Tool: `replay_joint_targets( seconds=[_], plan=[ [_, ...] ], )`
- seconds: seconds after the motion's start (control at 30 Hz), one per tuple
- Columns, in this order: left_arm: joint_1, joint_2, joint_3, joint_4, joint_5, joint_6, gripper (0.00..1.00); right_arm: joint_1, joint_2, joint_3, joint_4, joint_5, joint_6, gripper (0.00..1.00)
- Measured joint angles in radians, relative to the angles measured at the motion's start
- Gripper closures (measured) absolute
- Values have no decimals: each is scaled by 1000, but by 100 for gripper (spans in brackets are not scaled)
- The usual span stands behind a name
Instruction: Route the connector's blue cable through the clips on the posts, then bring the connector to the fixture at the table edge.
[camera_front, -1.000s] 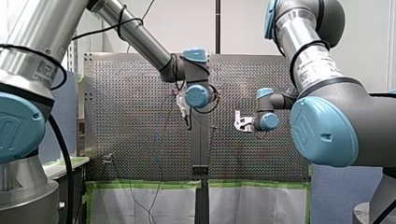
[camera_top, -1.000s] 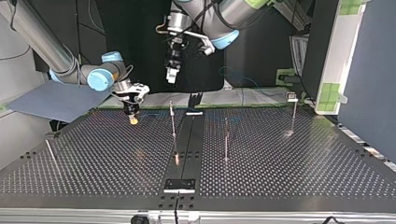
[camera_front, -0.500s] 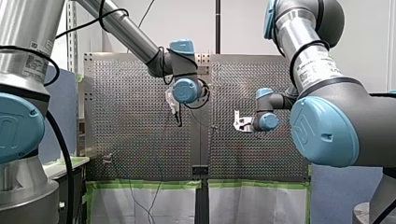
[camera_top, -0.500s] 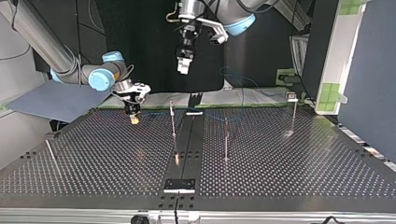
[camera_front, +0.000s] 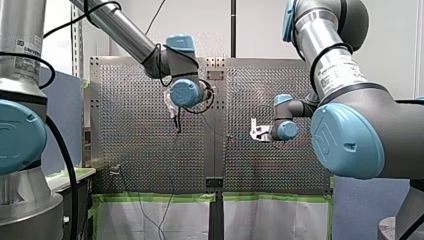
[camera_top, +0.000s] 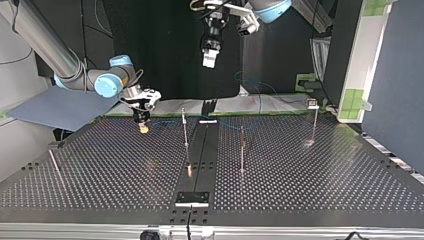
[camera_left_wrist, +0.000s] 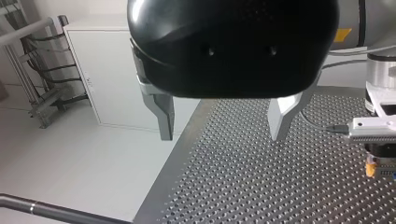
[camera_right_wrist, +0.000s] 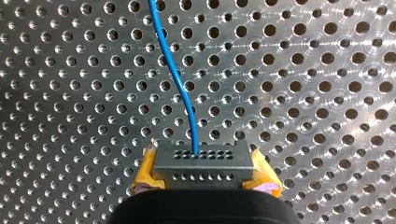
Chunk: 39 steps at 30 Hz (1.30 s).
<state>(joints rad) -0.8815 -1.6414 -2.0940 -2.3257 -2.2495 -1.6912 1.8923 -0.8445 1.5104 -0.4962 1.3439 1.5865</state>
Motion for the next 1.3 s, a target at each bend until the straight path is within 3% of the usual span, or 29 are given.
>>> replay_joint_targets(
  seconds=[0.3,0.43,0.63,0.83,0.97,1.13,1.3],
  plan=[
    [4,76,-76,14,-1,-1,0,1,-1,0,10,1,-2,100],
    [8,97,-108,40,0,-6,0,0,-9,0,29,14,-12,100],
    [13,74,-153,84,1,-22,0,2,-47,1,65,58,-29,100],
    [16,27,-201,133,1,-42,0,2,-100,12,93,77,-33,100],
    [17,-7,-236,155,1,-48,0,-2,-135,38,75,83,-23,100],
    [18,-21,-277,156,2,-50,0,-11,-183,84,32,84,16,100],
    [20,-23,-314,156,2,-50,0,-29,-222,120,36,106,25,100]
  ],
)
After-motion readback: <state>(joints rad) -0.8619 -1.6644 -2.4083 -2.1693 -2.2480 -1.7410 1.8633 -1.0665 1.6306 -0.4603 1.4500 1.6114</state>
